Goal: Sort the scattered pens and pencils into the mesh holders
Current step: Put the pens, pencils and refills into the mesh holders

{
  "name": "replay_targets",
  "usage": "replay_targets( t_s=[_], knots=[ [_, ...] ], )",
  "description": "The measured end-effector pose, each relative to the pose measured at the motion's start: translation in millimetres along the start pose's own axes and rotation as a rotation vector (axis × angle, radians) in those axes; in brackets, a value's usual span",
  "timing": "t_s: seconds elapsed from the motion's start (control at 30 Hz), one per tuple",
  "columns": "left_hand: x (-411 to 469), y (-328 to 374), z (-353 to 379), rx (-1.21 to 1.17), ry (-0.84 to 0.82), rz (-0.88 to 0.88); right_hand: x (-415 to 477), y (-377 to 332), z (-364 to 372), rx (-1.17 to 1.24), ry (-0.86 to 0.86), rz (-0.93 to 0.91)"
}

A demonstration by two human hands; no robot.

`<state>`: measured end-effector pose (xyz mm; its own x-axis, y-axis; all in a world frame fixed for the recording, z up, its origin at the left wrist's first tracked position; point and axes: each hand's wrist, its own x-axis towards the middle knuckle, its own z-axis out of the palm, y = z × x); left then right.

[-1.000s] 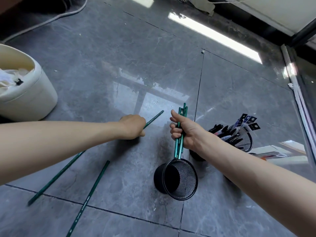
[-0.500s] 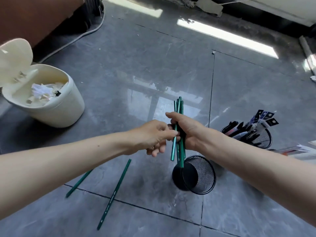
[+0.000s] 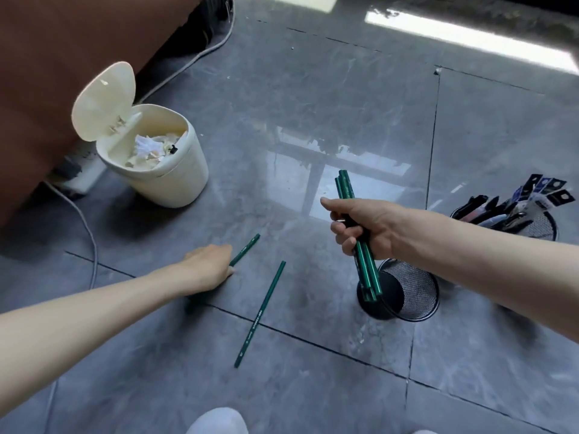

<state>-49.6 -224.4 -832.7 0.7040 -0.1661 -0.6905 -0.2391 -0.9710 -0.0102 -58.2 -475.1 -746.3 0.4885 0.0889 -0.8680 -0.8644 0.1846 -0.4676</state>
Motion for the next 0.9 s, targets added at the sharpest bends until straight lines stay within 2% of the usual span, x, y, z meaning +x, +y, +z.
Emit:
replay_targets(
  t_s=[0.17,0.23,0.4,0.47,0.63,0.73,0.8,0.9],
  knots=[
    [-22.9,22.0,6.8,-0.188,0.096,0.052,-4.7,14.1,-6.3,0.03,0.058,0.004],
    [-32.8,42.8,18.1,-0.26,0.078,0.093,-7.9,17.4,-8.5,0.037,0.07,0.0],
    [-43.1,70.7,44.2,-0.212,0.002,0.24,-13.3,21.1,-12.1,0.053,0.078,-0.017],
    [-42.4,72.6,46.7,-0.199,0.01,0.221,-15.4,22.4,-13.9,0.053,0.083,-0.023],
    [-38.9,64.0,44.0,-0.337,0.121,0.163,-19.6,25.1,-19.7,0.047,0.096,-0.029],
    [-38.7,49.8,41.4,-0.352,0.183,0.077,-20.0,26.0,-22.8,0.039,0.101,-0.027],
    [-38.0,45.5,39.7,-0.374,0.149,0.026,-19.5,26.5,-24.2,0.035,0.104,-0.023],
    [-34.7,50.6,35.8,-0.374,0.044,0.06,-18.2,27.1,-22.5,0.02,0.113,-0.018]
  ],
)
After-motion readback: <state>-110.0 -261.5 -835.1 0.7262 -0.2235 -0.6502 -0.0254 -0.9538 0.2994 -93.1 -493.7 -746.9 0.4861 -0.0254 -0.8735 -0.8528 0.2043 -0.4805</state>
